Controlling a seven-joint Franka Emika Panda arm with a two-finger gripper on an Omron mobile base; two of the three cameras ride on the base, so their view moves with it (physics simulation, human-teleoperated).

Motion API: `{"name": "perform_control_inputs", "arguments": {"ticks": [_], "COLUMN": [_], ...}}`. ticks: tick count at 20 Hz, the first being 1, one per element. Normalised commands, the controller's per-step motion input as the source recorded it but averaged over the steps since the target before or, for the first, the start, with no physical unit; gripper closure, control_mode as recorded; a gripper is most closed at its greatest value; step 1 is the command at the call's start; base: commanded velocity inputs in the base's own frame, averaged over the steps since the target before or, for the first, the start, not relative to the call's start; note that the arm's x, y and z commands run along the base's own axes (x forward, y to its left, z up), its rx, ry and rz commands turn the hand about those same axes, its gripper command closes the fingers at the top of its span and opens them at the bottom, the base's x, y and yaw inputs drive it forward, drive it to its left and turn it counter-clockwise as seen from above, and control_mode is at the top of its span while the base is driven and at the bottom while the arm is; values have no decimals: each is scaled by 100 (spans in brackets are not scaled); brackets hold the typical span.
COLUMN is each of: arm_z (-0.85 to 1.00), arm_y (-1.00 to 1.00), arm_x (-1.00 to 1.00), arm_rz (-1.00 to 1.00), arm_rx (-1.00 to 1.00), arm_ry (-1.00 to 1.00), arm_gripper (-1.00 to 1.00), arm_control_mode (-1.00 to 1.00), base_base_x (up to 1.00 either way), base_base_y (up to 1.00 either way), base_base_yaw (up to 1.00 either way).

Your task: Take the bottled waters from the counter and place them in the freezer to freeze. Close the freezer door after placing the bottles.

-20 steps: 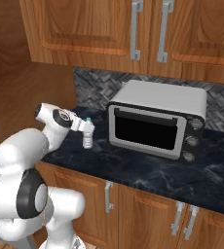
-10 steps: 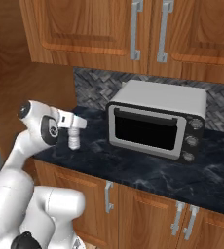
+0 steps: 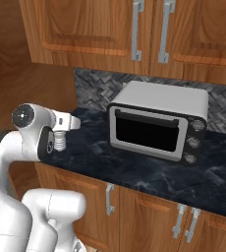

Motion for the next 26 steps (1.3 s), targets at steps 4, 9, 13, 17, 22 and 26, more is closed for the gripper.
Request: {"name": "perform_control_inputs", "arguments": {"ticks": [4, 9, 13, 17, 22, 26], "arm_z": [60, 3, 18, 25, 16, 7], "arm_y": [8, 10, 13, 9, 5, 2], "arm_x": [-40, -48, -55, -47, -46, -31], "arm_rz": [2, 4, 8, 8, 6, 4], "arm_rx": [24, 0, -10, -12, -10, -8], "arm_ry": [0, -1, -6, -3, -4, 0], "arm_gripper": [100, 100, 100, 100, 100, 100], "arm_control_mode": [-100, -100, -100, -100, -100, -100], "base_base_x": [0, 0, 0, 0, 0, 0], "base_base_y": [0, 0, 0, 0, 0, 0], "base_base_yaw": [0, 0, 0, 0, 0, 0]}}
